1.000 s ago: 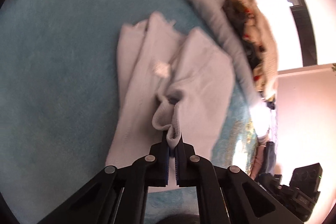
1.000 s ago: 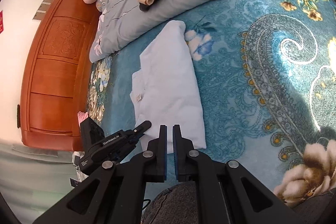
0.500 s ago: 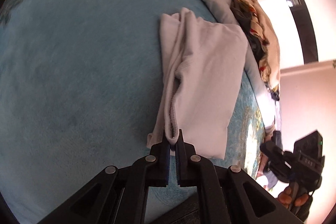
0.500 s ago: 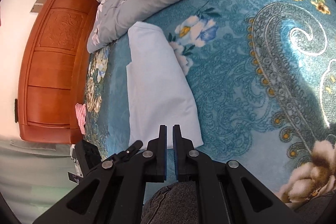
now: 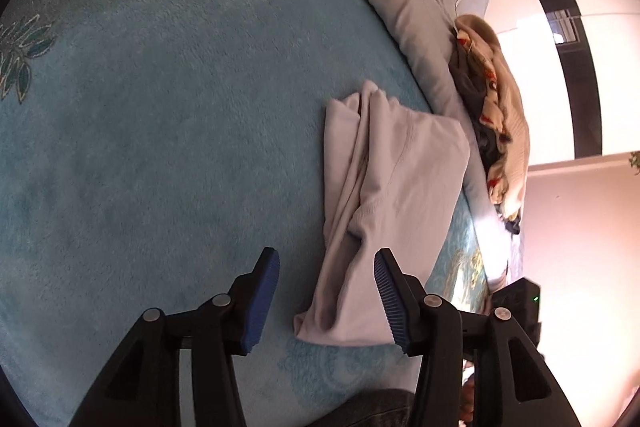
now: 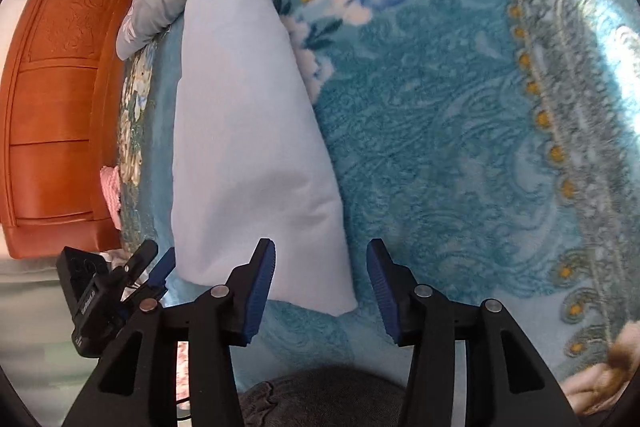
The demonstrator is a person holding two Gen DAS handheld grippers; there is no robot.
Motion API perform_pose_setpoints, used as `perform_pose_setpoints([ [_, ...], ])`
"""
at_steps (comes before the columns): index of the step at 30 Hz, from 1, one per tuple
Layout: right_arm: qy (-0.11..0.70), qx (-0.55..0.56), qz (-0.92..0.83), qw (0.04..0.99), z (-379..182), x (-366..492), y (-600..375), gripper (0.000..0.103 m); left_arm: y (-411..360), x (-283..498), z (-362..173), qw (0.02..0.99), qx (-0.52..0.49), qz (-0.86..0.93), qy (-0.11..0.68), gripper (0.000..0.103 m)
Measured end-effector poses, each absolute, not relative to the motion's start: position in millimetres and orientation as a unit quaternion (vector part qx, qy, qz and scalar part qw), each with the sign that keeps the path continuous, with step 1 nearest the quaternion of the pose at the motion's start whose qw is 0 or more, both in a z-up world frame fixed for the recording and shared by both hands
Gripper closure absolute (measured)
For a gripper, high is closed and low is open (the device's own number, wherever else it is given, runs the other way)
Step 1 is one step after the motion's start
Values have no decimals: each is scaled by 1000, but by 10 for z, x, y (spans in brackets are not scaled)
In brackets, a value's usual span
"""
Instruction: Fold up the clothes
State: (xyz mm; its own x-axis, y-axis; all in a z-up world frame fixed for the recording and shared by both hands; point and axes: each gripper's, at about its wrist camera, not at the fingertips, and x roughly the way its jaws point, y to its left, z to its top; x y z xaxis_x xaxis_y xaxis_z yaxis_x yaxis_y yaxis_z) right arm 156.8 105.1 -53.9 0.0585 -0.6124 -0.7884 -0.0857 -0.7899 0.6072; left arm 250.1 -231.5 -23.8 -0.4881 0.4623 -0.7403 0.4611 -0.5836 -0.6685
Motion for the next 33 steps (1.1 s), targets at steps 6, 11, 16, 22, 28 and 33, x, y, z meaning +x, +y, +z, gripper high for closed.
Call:
perform_pose_setpoints([
  [6, -222, 704, -636, 225, -577, 1597, 911, 73, -2353, 2528, -302, 0, -512, 728, -456, 49],
  [11, -228, 697, -642, 226, -470, 1590, 1007, 95, -2338, 2524, -347, -2, -518, 723, -457, 49],
  [16, -144, 688, -675, 226, -117, 1192, 1350, 103, -2240, 2394, -320, 19, -516, 724, -457, 48],
  [22, -108, 676, -707, 176, 148, 572, 1960, 103, -1993, 1893, -285, 44, -518, 737, -431, 47],
  [28, -198, 656, -686, 246, 20, 899, 1725, 99, -1868, 1480, -304, 41, -537, 745, -394, 47],
  [33, -207, 680, -657, 251, -348, 1252, 1454, 70, -1844, 1273, -394, 26, -546, 752, -370, 47],
])
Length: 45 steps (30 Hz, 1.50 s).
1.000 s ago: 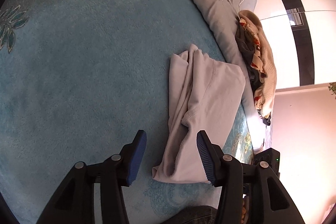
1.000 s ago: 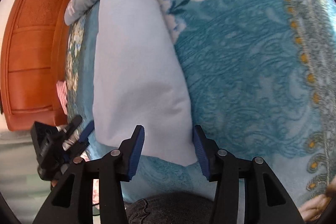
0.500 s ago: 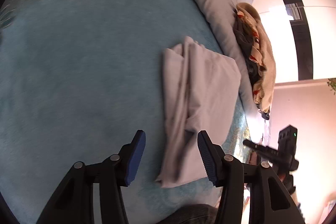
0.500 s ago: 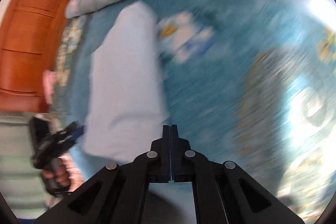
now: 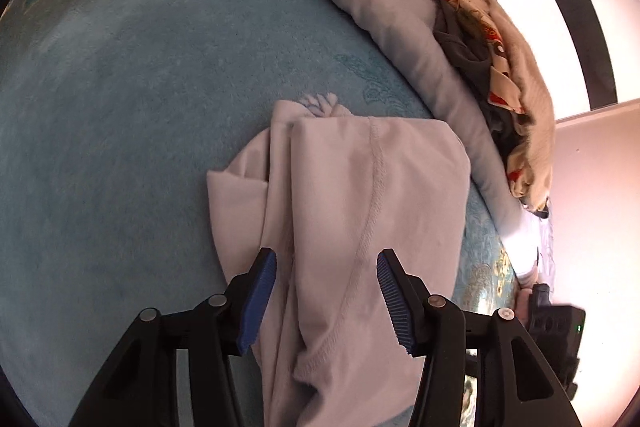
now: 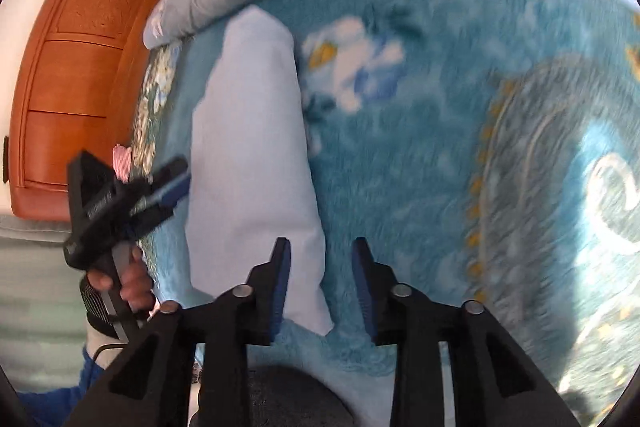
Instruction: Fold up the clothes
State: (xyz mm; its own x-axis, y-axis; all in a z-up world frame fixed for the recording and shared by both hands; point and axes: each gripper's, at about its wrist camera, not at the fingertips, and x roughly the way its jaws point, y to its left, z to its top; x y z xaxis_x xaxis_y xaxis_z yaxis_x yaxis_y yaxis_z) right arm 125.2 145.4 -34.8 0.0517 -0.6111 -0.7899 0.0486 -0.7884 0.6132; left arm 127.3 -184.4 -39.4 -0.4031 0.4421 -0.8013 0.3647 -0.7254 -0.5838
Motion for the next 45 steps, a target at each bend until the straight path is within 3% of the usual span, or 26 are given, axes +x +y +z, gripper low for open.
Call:
perform_pose_setpoints([
  [3, -229, 680, -652, 245, -417, 1331, 1460, 70, -1820, 1154, -413, 22, -544, 759, -357, 49],
  [4, -235, 678, -653, 242, -413, 1345, 1473, 69, -1809, 1132, -436, 16, -547, 759, -352, 56],
  [5, -239, 676, -655, 238, -399, 1347, 1492, 68, -1813, 1135, -445, 10, -547, 760, -351, 85],
  [6, -243, 675, -656, 235, -385, 1345, 1511, 67, -1831, 1165, -440, 5, -542, 762, -354, 94],
  [10, -264, 663, -657, 245, -328, 1353, 1545, 64, -1979, 1402, -405, -31, -515, 776, -363, 98],
  [13, -260, 664, -652, 258, -344, 1372, 1497, 47, -2156, 1568, -530, -44, -510, 760, -401, 93],
  [18, -221, 689, -636, 269, -483, 1444, 1290, 47, -2437, 1845, -495, -47, -478, 745, -463, 90],
  [22, -242, 687, -632, 264, -577, 1459, 1288, 47, -2633, 2133, -476, -53, -458, 734, -499, 74],
  [28, -290, 689, -601, 281, -695, 1491, 1166, 46, -2674, 2375, -468, -59, -456, 727, -510, 66],
  [30, -299, 691, -596, 279, -745, 1492, 1112, 59, -2655, 2410, -465, -55, -460, 725, -510, 65],
  [31, -296, 694, -597, 272, -750, 1488, 1122, 79, -2647, 2401, -461, -53, -462, 725, -508, 65],
  [32, -296, 697, -598, 264, -754, 1477, 1136, 89, -2640, 2389, -451, -53, -465, 725, -506, 64],
  [37, -273, 686, -616, 274, -491, 1163, 1208, 94, -2586, 2311, -336, -32, -464, 736, -492, 59],
  [41, -179, 665, -676, 260, -34, 501, 1495, 94, -2474, 2158, -248, -8, -469, 747, -471, 50],
  [45, -135, 660, -702, 230, 158, -89, 1780, 94, -2276, 1795, -322, 11, -485, 745, -457, 49],
])
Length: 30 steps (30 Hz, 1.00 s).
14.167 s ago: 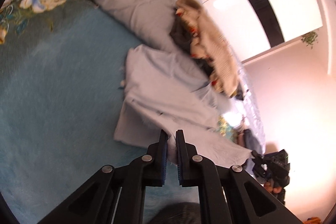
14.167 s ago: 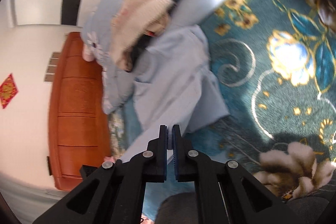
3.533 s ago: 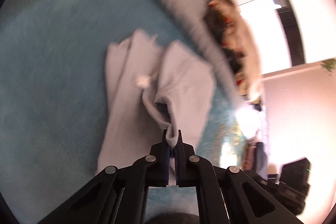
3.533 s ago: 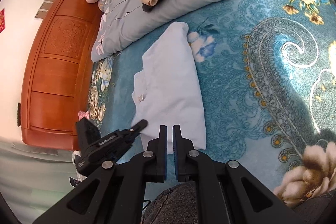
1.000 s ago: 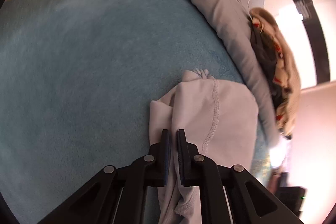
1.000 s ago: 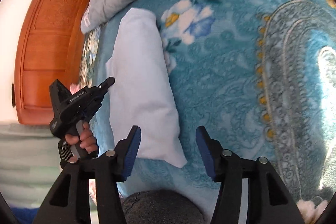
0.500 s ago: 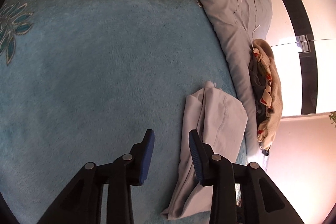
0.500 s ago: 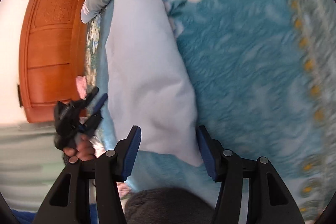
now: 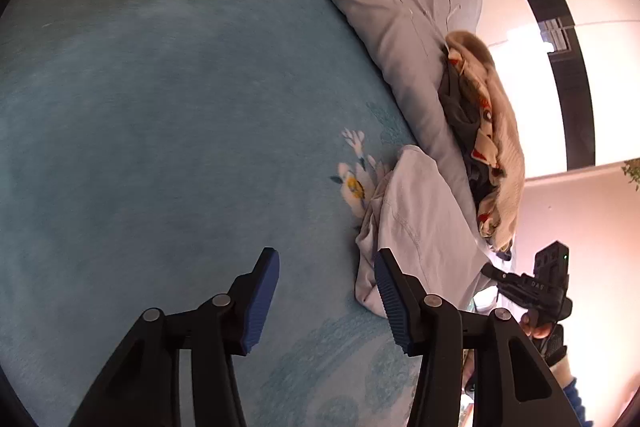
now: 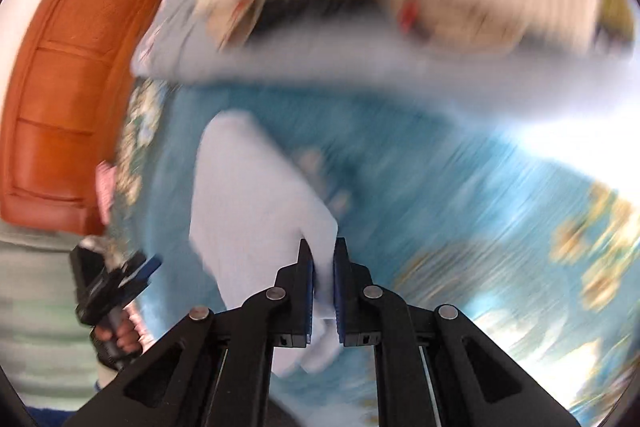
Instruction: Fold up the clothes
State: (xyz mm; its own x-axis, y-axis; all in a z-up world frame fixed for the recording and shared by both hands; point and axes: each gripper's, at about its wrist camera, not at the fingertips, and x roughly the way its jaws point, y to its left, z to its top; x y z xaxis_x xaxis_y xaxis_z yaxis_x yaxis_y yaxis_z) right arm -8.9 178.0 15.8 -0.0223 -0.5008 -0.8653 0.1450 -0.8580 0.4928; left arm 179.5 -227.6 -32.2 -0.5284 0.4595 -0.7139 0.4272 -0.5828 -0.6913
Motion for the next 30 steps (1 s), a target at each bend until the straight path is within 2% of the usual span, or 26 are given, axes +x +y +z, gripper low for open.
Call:
perform_pose_setpoints([
  [6, -129, 653, -714, 217, 110, -218, 1963, 92, -1999, 1261, -428, 37, -518, 744, -420, 45],
  [7, -131, 646, -721, 214, 121, -201, 2015, 85, -1958, 1174, -448, 39, -523, 746, -411, 45],
  [8, -139, 639, -728, 206, 131, -169, 2075, 73, -1913, 1093, -480, 41, -529, 745, -405, 45],
  [10, -166, 624, -741, 186, 139, -61, 2216, 66, -1831, 980, -554, 41, -541, 740, -398, 45],
  [14, -218, 621, -732, 176, -33, 370, 2467, 66, -1665, 943, -576, 43, -542, 743, -391, 50],
  [15, -239, 620, -726, 177, -98, 496, 2464, 66, -1625, 954, -569, 42, -544, 743, -387, 57],
  [16, -264, 618, -719, 179, -169, 628, 2455, 66, -1587, 966, -563, 41, -547, 744, -381, 74],
  [17, -287, 616, -711, 183, -233, 733, 2420, 66, -1551, 979, -555, 39, -550, 746, -373, 77],
  [22, -331, 623, -679, 203, -438, 1066, 2136, 66, -1464, 1038, -512, 38, -554, 747, -366, 77],
  [30, -398, 624, -653, 159, -604, 1193, 2165, 65, -1483, 1086, -474, 37, -552, 740, -383, 77],
])
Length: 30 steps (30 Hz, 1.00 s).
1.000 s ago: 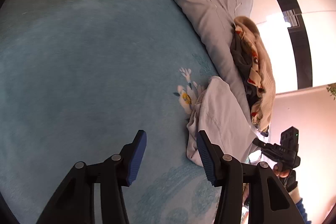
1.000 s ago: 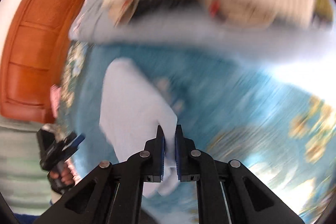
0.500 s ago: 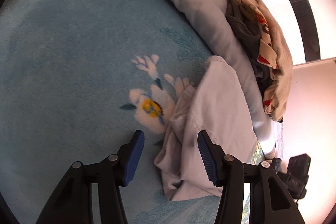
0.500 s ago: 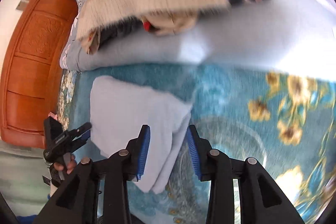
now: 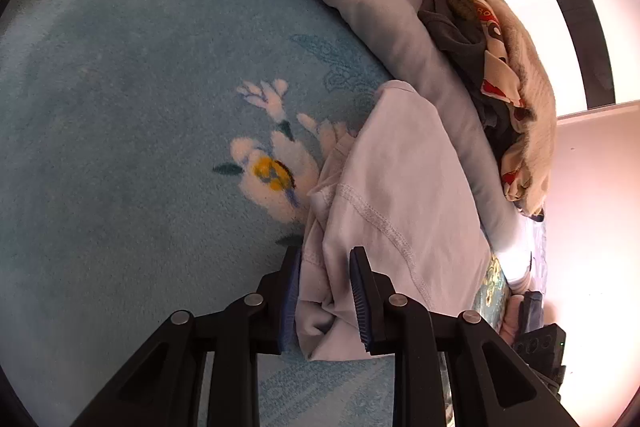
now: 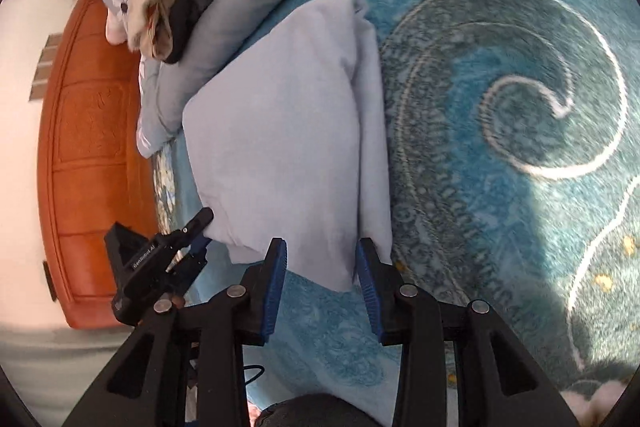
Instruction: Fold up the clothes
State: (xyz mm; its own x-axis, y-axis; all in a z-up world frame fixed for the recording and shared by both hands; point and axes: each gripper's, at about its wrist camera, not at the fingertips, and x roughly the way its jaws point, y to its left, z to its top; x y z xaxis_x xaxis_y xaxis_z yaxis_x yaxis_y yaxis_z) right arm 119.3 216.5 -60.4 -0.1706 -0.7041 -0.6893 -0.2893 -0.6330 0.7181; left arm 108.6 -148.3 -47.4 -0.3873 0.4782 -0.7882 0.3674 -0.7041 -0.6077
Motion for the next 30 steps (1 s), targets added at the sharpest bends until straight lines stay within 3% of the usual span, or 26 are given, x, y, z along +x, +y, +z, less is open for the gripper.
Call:
perform_pose_setpoints([
  [9, -460, 611, -627, 145, -767, 1253, 2188, 65, -1483, 1137, -519, 30, -548, 726, -415, 77],
  [12, -476, 600, -628, 140, -770, 1242, 2196, 68, -1470, 1150, -436, 30, -543, 734, -407, 88],
  [14, -473, 597, -633, 143, -731, 1228, 2180, 99, -1455, 1156, -364, 33, -538, 741, -400, 93],
  [20, -503, 542, -641, 206, -318, 1095, 2286, 100, -1459, 1262, 40, 83, -503, 768, -389, 94],
  [24, -477, 523, -669, 226, -65, 1057, 2419, 100, -1448, 1289, -157, 71, -538, 750, -379, 94],
  [27, -436, 570, -666, 202, -269, 1109, 2359, 100, -1400, 1324, -443, 36, -577, 733, -357, 94],
  [30, -430, 596, -654, 177, -508, 1194, 2361, 100, -1501, 1377, -464, 31, -564, 727, -389, 92],
])
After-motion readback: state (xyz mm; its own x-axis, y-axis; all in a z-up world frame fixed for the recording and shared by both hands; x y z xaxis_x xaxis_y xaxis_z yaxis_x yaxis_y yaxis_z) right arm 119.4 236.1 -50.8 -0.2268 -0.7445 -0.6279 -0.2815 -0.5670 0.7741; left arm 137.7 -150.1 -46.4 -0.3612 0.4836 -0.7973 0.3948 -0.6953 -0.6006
